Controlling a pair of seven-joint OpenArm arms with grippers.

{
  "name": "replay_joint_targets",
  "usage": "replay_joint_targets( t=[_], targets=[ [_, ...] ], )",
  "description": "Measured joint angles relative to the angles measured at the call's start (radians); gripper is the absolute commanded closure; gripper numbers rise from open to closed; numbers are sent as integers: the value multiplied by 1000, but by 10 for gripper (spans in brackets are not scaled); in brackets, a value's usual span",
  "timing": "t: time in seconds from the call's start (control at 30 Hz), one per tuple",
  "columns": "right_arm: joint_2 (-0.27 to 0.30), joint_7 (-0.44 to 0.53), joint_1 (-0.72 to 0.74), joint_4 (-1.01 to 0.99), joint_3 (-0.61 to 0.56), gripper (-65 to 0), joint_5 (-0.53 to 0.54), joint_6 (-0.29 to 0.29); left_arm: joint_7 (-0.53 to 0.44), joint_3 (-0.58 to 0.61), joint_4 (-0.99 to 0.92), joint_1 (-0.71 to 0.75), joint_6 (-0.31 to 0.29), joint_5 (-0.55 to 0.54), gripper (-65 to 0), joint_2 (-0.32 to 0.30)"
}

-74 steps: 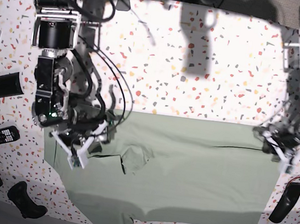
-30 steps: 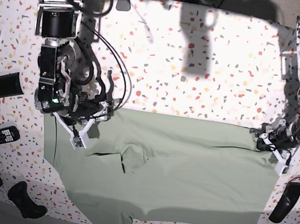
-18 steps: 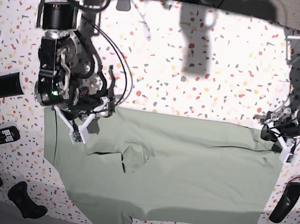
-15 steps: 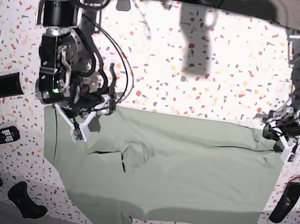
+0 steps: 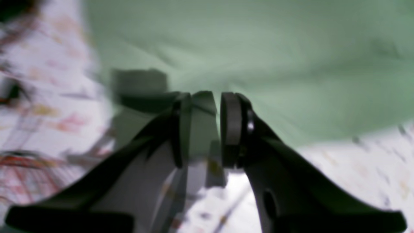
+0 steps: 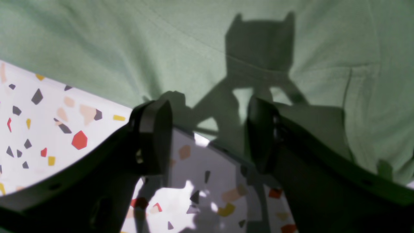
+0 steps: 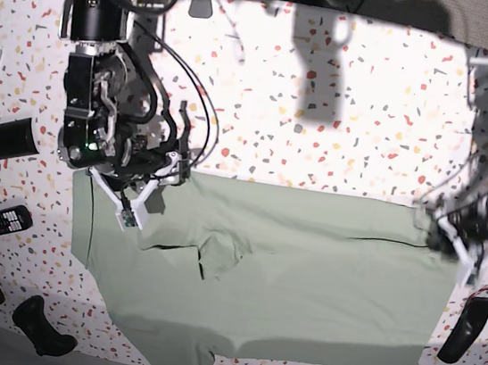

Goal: Fold the T-shirt properly
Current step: 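Grasp the folded edge with both grippers and pull it taut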

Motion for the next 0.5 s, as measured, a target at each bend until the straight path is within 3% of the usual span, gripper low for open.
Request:
replay_joint_targets(
  t=[0.2,0.5],
  targets=[
    [-3,10,31,-3,-4,-364,25,1,47,0,-37,-112,-4,-8,-140,6],
    [-3,93,139,-4,-4,-364,21,0,-5,0,-132,-134,-6,-24,-140,7]
  ],
)
